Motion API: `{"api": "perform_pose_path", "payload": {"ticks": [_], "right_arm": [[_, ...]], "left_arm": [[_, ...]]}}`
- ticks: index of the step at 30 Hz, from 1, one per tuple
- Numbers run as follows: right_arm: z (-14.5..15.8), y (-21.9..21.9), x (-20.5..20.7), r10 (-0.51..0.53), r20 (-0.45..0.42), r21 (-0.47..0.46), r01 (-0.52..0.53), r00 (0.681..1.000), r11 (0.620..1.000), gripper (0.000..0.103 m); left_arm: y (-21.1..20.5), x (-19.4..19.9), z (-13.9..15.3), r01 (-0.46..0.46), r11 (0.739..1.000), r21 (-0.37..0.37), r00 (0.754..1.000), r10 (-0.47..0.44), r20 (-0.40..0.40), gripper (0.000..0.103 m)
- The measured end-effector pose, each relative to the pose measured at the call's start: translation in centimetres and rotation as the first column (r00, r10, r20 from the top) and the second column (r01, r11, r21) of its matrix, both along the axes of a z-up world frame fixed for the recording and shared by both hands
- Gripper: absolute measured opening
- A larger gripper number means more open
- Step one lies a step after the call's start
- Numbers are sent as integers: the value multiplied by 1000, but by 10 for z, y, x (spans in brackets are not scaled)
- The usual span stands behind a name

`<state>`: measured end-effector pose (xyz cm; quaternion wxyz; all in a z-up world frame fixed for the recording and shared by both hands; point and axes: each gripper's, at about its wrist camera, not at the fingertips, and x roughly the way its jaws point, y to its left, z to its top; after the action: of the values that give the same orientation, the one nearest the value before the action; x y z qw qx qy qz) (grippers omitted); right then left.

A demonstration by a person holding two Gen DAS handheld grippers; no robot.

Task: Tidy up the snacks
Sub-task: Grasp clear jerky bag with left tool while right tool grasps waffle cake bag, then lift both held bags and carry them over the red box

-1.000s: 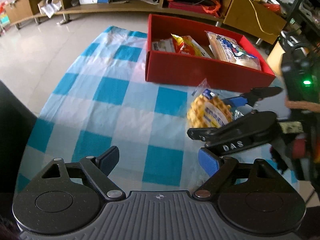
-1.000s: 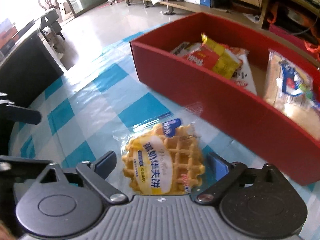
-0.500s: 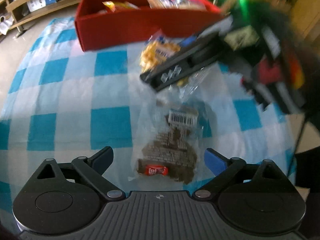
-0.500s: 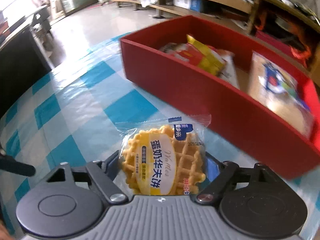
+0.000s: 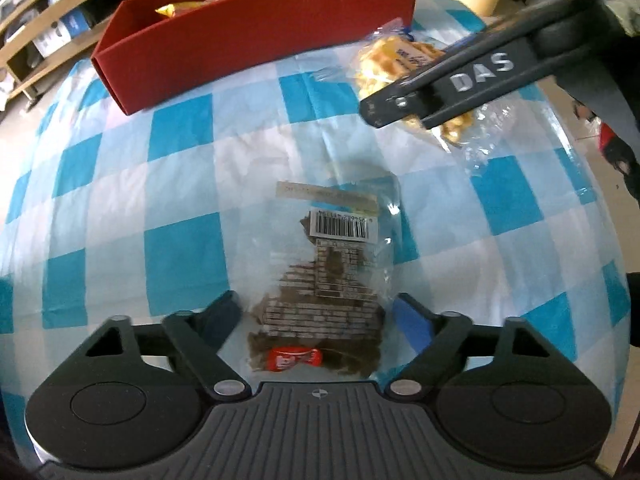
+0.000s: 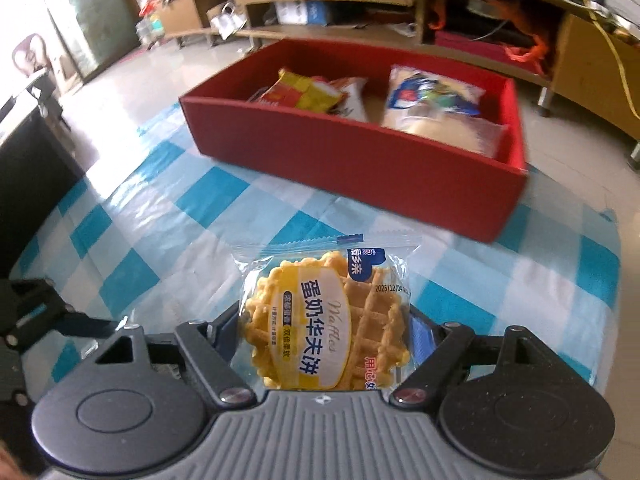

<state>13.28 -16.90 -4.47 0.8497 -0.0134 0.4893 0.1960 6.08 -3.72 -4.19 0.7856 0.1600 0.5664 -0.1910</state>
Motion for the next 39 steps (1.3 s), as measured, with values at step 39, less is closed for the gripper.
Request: {"api": "perform_pose_path", "payload": {"ticks": [39], "right_arm": [[26,-21,-12,-78,53,94,73,996,993,79]], "left_arm": [[26,-4,0,-158,985,-76,981,165,99,86]]}}
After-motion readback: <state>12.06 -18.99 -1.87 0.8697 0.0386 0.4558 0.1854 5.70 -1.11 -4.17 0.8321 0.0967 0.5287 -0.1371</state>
